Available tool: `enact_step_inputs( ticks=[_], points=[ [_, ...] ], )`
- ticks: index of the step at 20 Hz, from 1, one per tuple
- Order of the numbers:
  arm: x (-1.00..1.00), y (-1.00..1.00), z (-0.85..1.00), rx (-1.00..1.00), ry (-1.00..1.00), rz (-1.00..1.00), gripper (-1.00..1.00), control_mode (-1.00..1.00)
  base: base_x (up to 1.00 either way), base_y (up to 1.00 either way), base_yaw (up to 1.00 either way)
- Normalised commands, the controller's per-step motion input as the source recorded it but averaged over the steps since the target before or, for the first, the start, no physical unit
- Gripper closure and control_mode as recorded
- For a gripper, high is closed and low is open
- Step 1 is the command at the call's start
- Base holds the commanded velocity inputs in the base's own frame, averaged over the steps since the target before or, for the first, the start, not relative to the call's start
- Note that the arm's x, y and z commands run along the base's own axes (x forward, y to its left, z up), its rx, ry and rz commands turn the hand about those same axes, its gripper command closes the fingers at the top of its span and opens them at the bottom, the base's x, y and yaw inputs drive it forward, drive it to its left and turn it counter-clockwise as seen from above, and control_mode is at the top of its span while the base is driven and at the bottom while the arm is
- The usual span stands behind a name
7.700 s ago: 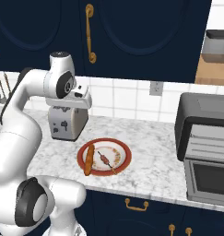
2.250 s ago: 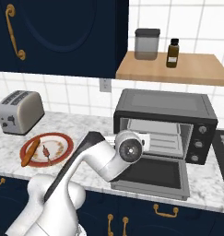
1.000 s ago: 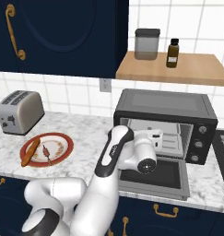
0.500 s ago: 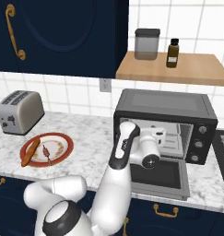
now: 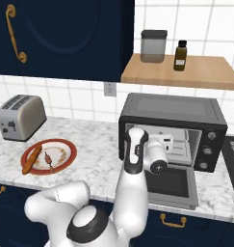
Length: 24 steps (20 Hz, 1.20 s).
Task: Pick up the kebab skewer and baguette bread, and place them inside the toaster oven. Close the toaster oven door and start by setting the timer.
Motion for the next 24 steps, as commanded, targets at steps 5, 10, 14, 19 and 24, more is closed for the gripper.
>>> enact_step_inputs(
  ticks=[5,10,14,19,24],
  points=[
    [0.34,-0.12,-0.19,0.0,0.02,0.0,-1.0,-1.0,0.0,0.0,0.0],
    [0.4,-0.17,-0.01,0.0,0.0,0.01,-1.0,-1.0,0.0,0.0,0.0],
    [0.37,-0.05,-0.24,0.0,0.03,0.0,-1.0,-1.0,0.0,0.0,0.0],
    [0.18,-0.03,-0.38,0.0,0.08,0.0,-1.0,-1.0,0.0,0.0,0.0],
    [-0.21,-0.25,-0.68,0.0,0.14,0.0,-1.0,-1.0,0.0,0.0,0.0]
  ],
)
